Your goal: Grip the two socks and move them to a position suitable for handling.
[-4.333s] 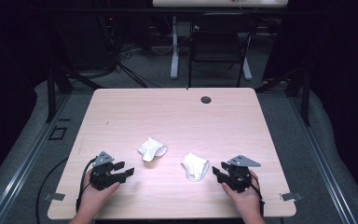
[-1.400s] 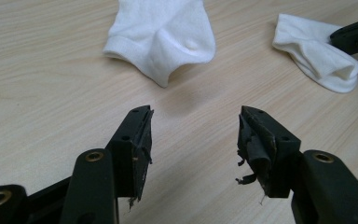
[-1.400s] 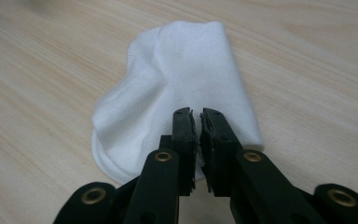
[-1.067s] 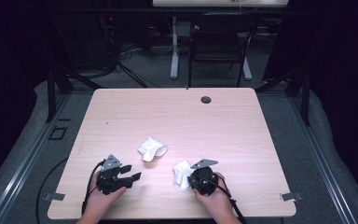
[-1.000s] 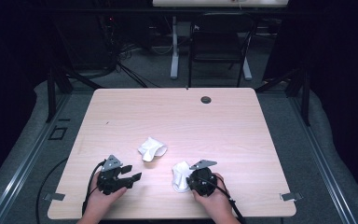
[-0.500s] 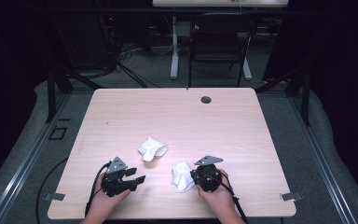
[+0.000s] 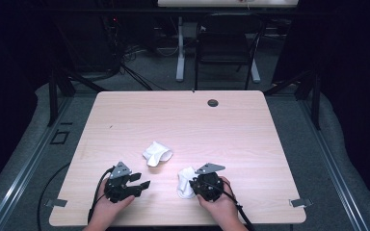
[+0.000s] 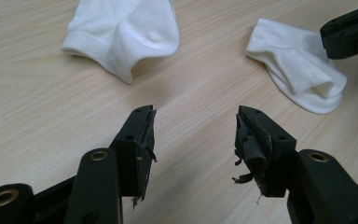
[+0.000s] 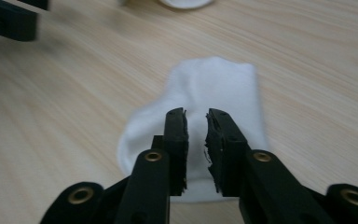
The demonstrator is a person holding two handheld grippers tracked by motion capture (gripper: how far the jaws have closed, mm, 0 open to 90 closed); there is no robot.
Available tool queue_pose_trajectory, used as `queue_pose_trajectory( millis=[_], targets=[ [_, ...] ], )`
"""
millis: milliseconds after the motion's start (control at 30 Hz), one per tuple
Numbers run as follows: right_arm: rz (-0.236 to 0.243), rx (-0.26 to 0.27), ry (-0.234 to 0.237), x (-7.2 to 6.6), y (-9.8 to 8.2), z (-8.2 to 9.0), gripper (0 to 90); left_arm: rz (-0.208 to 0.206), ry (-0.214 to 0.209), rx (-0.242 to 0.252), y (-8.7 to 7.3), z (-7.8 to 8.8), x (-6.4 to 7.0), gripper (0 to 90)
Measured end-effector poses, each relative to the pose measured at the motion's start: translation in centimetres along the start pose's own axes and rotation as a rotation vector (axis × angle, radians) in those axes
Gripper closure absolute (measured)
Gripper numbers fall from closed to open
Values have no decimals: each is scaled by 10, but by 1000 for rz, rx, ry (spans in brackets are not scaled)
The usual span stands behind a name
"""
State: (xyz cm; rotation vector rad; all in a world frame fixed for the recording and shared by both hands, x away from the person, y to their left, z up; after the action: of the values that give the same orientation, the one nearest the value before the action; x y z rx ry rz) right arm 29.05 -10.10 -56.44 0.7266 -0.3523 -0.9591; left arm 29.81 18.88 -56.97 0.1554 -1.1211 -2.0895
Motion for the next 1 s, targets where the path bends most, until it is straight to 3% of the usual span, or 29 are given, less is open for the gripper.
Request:
queue_pose_trajectory(
  millis=[100, 200, 400, 500, 533, 633, 733, 1000],
  targets=[
    [44, 5, 26, -9, 2, -2, 751, 0, -2, 1, 0, -2, 1, 475],
    [99, -23, -22, -13, 1, -5, 798, -5, -1, -1, 0, -2, 2, 475],
    [50, -79, -11, -13, -6, -8, 849, 32, 31, 18, 3, -3, -5, 472],
    [65, -89, -7, -18, -7, -8, 850, 51, 50, 14, 7, -6, -12, 470],
    [63, -83, 2, -25, -9, -8, 850, 54, 85, 13, 13, -10, -18, 474],
    [75, -77, 20, -34, -11, -8, 850, 71, 129, 34, 25, -14, -26, 494],
    [90, -84, 27, -41, -11, -7, 839, 80, 133, 49, 37, -18, -31, 518],
    [60, -3, 66, -40, -3, 5, 813, 113, 140, 50, 65, -47, -37, 468]
  ],
)
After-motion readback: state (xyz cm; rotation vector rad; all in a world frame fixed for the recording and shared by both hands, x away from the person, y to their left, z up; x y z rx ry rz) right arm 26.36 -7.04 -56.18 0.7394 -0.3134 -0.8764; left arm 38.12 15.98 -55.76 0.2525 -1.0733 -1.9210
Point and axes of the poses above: each handheld gripper's, and its own axes: z roughly backward along the jaws, y roughly out of its top, x roughly to its right, the point moved 1 cm from there along -z, roughly forward along the jaws, and after that the axes turned 7 degrees about -y, right-handed, at the moved point
